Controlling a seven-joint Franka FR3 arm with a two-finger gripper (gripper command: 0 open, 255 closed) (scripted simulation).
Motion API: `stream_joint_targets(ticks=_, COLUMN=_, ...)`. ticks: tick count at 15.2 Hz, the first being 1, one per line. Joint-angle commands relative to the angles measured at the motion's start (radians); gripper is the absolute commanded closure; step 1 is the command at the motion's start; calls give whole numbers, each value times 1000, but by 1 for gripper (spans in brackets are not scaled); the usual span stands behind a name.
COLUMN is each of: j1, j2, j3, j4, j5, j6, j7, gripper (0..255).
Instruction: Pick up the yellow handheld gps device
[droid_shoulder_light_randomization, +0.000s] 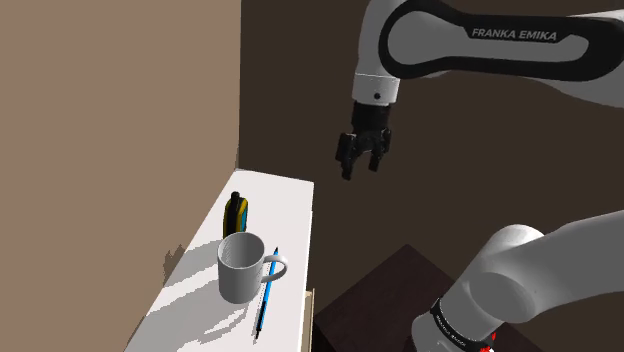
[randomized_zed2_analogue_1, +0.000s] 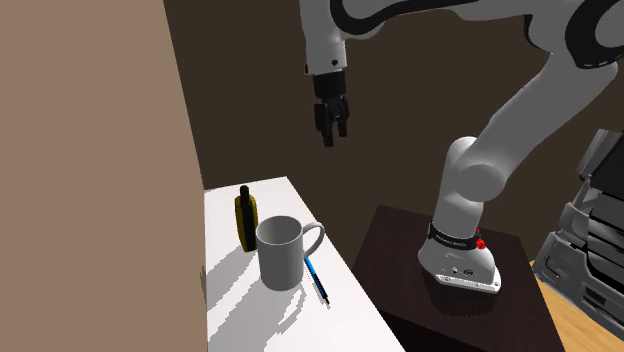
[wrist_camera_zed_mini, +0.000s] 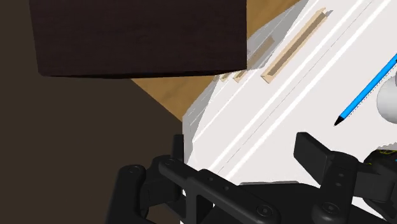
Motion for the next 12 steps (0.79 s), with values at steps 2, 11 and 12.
stream_joint_targets(ticks=2, j1=9, j2=85, j3=43, j4=48, j5=50, j6=31, j7=80, gripper=0)
stream_joint_targets(ticks=11, j1=41, j2=353, j3=154, j4=231, j5=150, j6=126, j7=310, gripper=0)
stream_joint_targets(ticks=12, j1=45, j2=386, j3=164, j4=257, j5=156, j6=136, j7=335, gripper=0)
